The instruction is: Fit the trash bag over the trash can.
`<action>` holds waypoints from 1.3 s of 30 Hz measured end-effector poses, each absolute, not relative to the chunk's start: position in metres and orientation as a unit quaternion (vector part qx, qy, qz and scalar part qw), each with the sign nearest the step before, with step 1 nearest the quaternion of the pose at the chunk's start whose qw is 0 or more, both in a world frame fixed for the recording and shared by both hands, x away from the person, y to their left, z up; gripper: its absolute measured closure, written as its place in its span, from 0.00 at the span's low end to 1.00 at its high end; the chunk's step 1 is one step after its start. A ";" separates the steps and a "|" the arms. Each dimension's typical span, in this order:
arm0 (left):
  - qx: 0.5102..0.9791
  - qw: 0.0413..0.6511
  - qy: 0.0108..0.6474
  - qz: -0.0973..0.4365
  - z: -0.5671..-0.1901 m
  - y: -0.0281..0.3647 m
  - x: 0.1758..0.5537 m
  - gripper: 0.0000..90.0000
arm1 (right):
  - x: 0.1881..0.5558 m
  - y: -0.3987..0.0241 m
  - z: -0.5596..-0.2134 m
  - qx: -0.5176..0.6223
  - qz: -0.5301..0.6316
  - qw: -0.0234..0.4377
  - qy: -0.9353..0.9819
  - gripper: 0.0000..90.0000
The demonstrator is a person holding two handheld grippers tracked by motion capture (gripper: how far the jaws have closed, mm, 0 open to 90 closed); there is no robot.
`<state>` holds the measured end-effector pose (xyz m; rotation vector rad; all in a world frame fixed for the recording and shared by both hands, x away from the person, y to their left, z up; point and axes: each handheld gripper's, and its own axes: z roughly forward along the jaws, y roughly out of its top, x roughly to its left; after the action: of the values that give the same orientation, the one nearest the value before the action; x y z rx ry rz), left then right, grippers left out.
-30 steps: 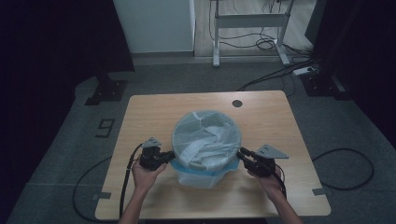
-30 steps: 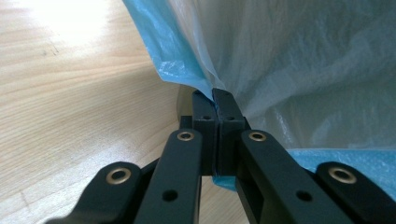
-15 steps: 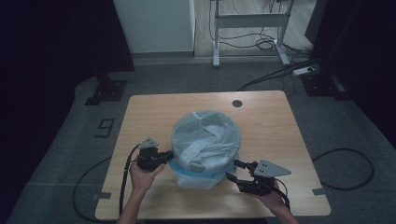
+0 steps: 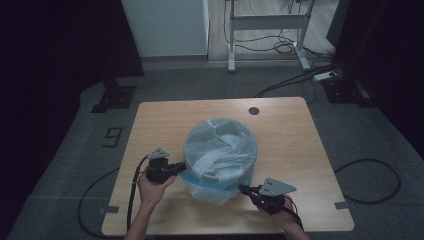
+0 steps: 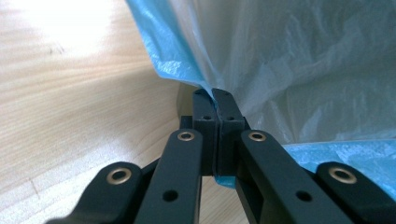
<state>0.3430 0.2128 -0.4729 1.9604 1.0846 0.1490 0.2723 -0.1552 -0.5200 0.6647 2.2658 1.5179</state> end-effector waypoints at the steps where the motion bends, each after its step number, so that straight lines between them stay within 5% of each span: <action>1: 0.787 0.430 0.438 0.056 -0.476 0.213 0.344 0.99 | 0.274 -0.154 -0.523 0.232 0.525 0.166 0.802 0.99; 12: 0.796 0.410 0.444 0.037 -0.485 0.206 0.351 0.96 | 0.289 -0.153 -0.538 0.275 0.482 0.136 0.821 0.99; 14: 0.796 0.415 0.436 0.053 -0.482 0.208 0.348 0.82 | 0.288 -0.155 -0.537 0.276 0.492 0.139 0.814 0.94; 18: 0.780 0.454 0.421 0.087 -0.471 0.223 0.335 0.47 | 0.283 -0.164 -0.529 0.288 0.526 0.144 0.787 0.65; 21: 0.773 0.479 0.403 0.098 -0.463 0.240 0.326 0.33 | 0.282 -0.174 -0.525 0.306 0.552 0.146 0.762 0.51; 26: 0.760 0.519 0.372 0.118 -0.447 0.259 0.317 0.30 | 0.282 -0.190 -0.522 0.331 0.575 0.151 0.733 0.41; 39: 0.779 0.561 0.250 0.122 -0.401 0.243 0.333 0.35 | 0.287 -0.217 -0.517 0.348 0.592 0.155 0.710 0.40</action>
<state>0.3333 0.2432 -0.4005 1.8362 0.5900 0.2867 0.2870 -0.2169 -0.5173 0.9986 2.0345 1.6966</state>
